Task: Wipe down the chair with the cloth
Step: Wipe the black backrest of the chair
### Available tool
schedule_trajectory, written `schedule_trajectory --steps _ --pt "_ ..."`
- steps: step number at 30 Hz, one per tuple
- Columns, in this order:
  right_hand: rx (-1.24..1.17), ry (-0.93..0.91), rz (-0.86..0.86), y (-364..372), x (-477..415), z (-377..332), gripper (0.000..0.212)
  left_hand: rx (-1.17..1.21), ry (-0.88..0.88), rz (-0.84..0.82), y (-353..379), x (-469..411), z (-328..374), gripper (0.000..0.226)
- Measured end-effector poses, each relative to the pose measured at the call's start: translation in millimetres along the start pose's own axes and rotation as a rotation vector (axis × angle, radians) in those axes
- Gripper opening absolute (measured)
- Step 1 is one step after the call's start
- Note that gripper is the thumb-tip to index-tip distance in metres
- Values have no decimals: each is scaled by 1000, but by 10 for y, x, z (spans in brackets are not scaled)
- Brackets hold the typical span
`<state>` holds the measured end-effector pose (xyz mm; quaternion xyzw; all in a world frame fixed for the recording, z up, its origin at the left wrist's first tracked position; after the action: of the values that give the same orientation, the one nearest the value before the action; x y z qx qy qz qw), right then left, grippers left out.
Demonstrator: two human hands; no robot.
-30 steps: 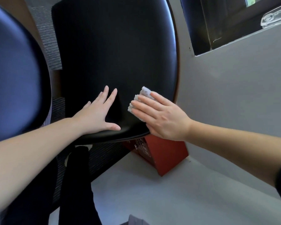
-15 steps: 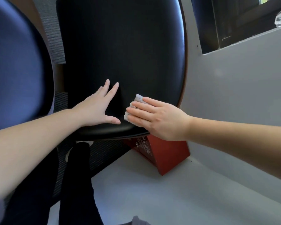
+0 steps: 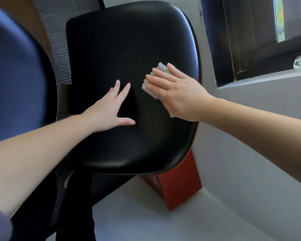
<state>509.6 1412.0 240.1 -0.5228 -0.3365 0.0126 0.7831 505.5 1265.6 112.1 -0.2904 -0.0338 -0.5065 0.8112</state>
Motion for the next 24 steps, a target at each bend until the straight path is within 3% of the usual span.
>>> schedule_trajectory --steps 9,16,20,24 --pt "-36 273 110 -256 -611 758 56 13 -24 38 -290 -341 -66 121" --pt "-235 551 199 -362 -1061 1168 55 7 -54 49 -462 -509 -217 126" --pt "-148 670 187 -348 -1257 1212 45 11 -65 54 -457 -543 -272 129" --pt "-10 632 142 -341 -1520 1104 39 13 -57 72 -423 -556 -320 130"
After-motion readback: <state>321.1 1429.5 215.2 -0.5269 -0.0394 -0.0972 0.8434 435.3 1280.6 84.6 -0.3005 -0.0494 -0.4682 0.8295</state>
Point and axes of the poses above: each hand's wrist, its own x-axis away from the middle knuckle, its own y-axis out of the palm, z = x × y, the point moved 6 cm from there along -x, towards the middle knuckle, and after that the axes turned 7 degrees about y, right-handed, at the moved point
